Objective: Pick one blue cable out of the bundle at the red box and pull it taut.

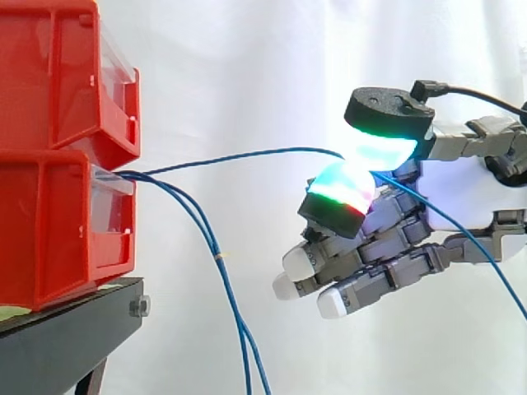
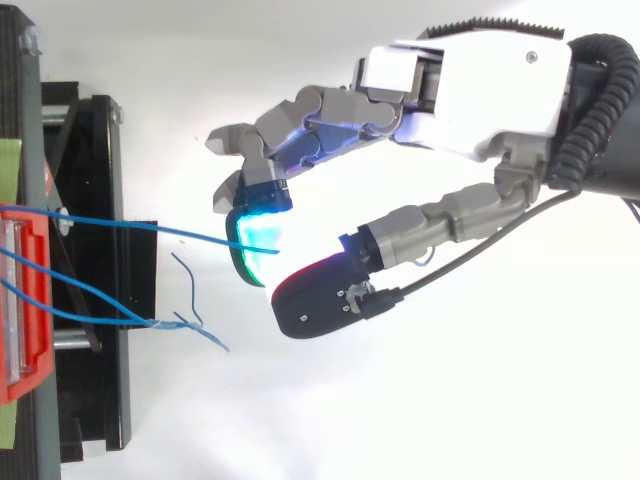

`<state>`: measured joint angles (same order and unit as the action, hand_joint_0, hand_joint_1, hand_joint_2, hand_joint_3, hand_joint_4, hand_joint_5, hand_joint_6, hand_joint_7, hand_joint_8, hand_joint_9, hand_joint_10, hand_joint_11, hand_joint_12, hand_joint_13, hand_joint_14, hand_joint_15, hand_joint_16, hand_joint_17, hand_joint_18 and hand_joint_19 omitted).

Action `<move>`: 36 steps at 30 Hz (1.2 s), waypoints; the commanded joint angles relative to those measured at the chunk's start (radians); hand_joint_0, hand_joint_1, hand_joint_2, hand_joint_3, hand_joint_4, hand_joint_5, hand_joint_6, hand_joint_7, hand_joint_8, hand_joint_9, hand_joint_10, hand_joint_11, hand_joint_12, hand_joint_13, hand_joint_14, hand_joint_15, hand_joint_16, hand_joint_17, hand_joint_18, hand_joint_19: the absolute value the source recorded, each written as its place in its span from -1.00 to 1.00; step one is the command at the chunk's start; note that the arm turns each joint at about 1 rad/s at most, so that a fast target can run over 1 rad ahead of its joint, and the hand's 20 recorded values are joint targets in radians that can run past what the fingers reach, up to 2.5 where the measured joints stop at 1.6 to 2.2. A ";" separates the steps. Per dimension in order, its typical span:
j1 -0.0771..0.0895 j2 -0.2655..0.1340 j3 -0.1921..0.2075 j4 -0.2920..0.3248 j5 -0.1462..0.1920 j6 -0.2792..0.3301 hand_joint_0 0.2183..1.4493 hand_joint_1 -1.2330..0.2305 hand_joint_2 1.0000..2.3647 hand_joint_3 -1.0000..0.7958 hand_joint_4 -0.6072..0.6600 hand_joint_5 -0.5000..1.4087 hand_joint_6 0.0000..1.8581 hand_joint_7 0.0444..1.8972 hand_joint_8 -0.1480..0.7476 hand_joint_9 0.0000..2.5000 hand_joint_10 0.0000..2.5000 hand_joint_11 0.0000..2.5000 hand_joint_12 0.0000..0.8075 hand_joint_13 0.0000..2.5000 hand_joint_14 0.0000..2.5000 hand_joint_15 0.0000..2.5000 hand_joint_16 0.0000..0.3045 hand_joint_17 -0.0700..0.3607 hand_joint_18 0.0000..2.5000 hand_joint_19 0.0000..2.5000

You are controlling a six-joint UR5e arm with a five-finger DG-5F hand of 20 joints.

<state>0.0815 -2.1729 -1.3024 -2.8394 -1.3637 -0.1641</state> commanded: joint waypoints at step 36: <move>0.000 0.001 0.000 0.000 0.000 0.000 -0.29 -0.50 -0.97 -0.08 0.23 -0.64 -0.06 0.31 0.15 -0.50 -0.99 -0.71 -0.01 -0.80 -1.00 -0.98 -0.61 -0.05 -0.67 -0.91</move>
<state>0.0816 -2.1728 -1.3024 -2.8394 -1.3637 -0.1641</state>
